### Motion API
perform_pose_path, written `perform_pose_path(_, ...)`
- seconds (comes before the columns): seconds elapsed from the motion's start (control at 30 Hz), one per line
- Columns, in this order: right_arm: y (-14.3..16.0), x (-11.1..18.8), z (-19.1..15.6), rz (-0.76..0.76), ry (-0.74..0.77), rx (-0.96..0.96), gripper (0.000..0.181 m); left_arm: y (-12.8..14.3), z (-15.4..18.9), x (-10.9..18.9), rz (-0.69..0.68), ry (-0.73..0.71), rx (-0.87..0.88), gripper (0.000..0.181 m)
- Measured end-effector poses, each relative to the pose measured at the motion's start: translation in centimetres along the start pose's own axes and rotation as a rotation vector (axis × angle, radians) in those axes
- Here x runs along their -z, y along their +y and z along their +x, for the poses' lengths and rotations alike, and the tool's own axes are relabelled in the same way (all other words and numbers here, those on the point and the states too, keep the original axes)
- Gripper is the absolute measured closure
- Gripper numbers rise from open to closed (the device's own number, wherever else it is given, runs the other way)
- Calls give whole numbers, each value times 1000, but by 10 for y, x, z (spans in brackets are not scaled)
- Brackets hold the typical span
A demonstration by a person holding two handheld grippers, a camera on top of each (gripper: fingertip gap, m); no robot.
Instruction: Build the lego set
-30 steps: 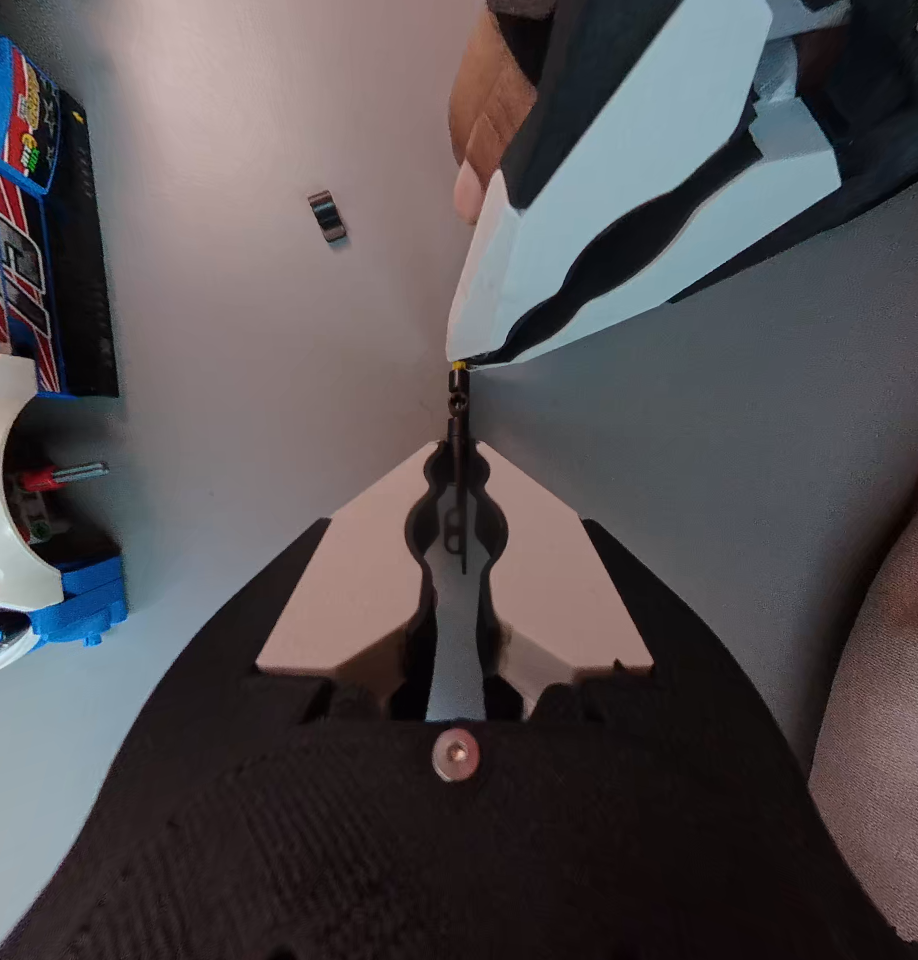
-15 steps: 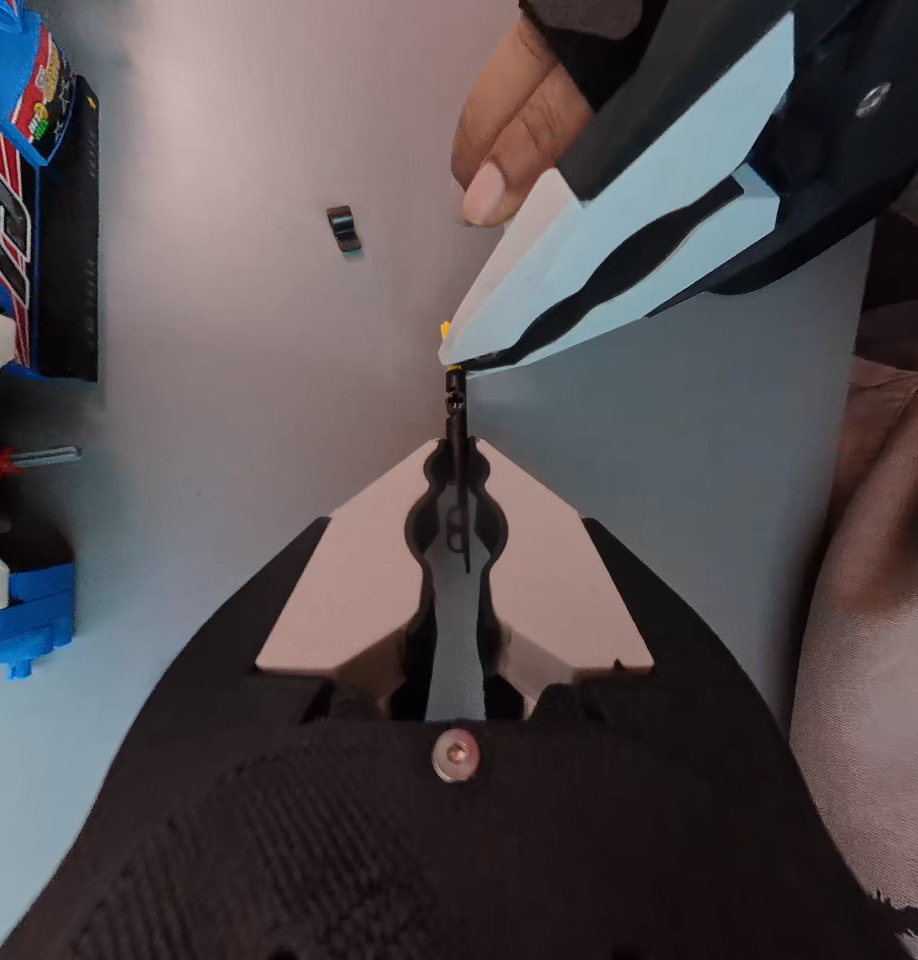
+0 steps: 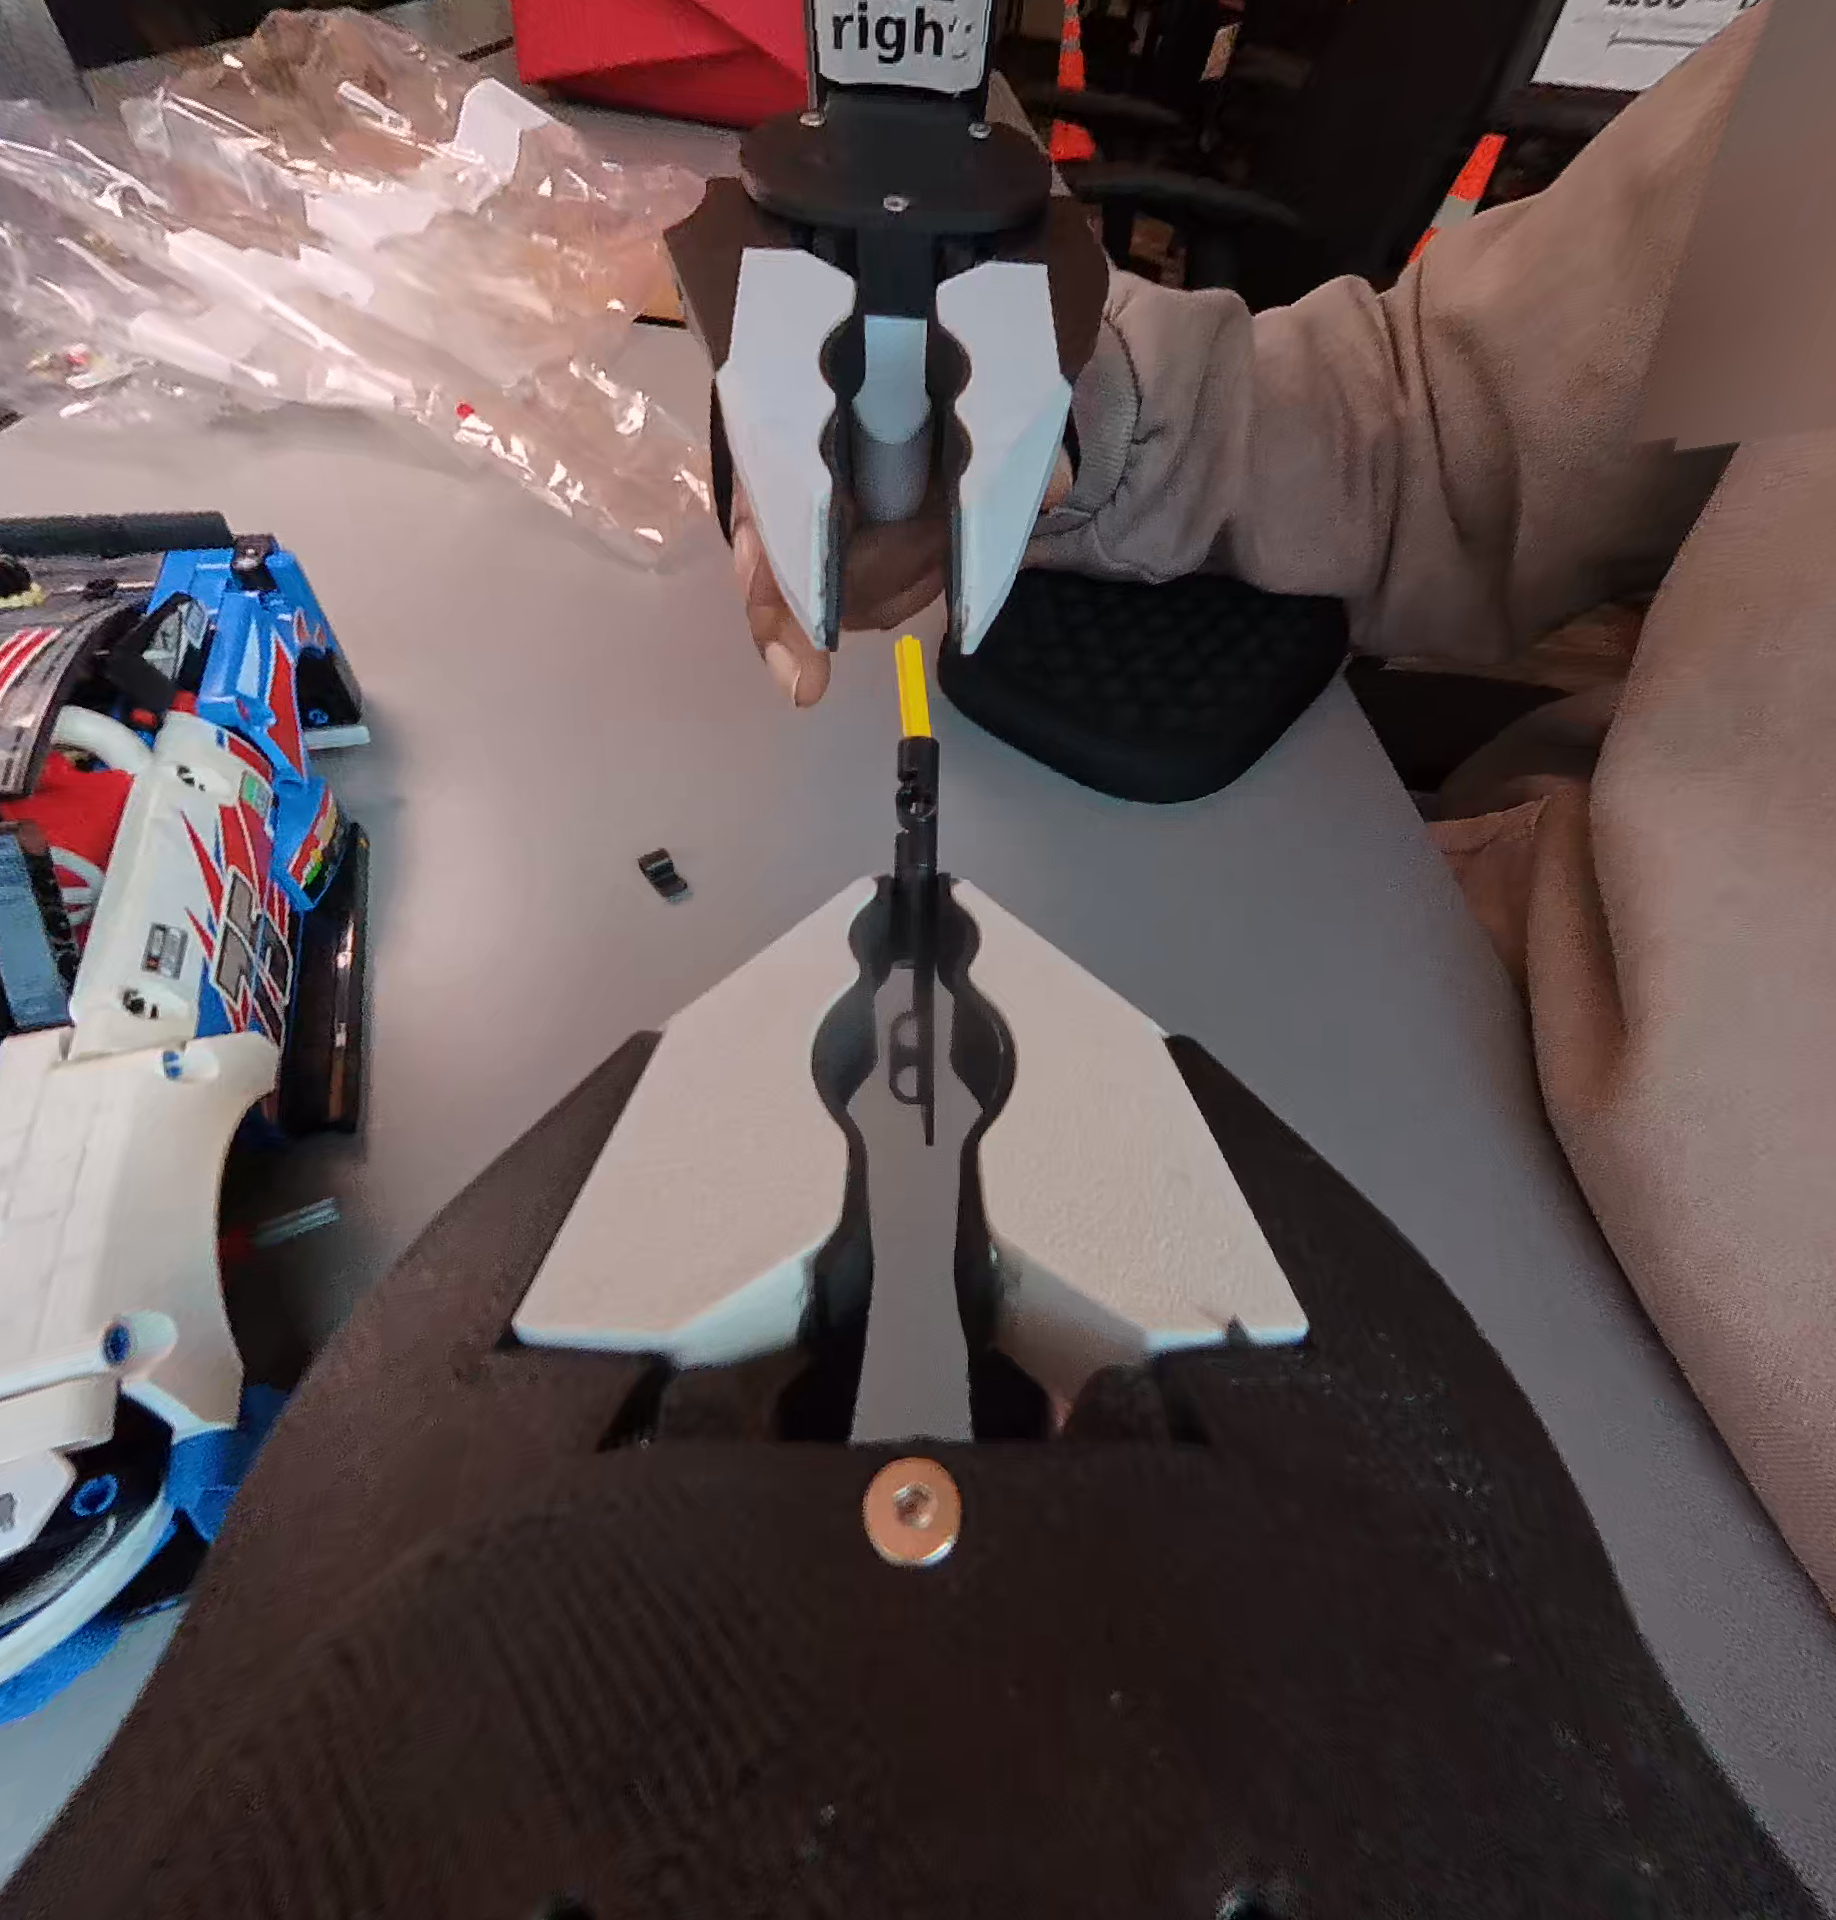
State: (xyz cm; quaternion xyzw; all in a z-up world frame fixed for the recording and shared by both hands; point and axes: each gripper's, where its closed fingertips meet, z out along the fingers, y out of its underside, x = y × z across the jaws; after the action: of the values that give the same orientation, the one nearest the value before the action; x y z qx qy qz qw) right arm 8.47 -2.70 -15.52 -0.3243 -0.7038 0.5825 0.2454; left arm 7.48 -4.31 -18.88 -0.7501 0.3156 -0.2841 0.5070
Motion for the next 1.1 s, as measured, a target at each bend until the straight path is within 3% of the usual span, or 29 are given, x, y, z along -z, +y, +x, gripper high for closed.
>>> perform_pose_path(0.2,3,-5,-6,-26,-1,43,178,0,5,-2,13,39,20,176)
perform_pose_path(0.43,8,-6,-7,-113,20,72,179,6,4,-6,-18,41,83,175)
perform_pose_path(0.57,22,-10,-3,-227,65,86,179,21,2,-13,-135,1,88,176)
perform_pose_path(0.77,47,-16,-13,-376,16,102,179,52,8,-25,-348,-24,48,177)
perform_pose_path(1.1,60,-15,-15,-449,-4,109,180,60,8,-26,-459,-73,-18,177)
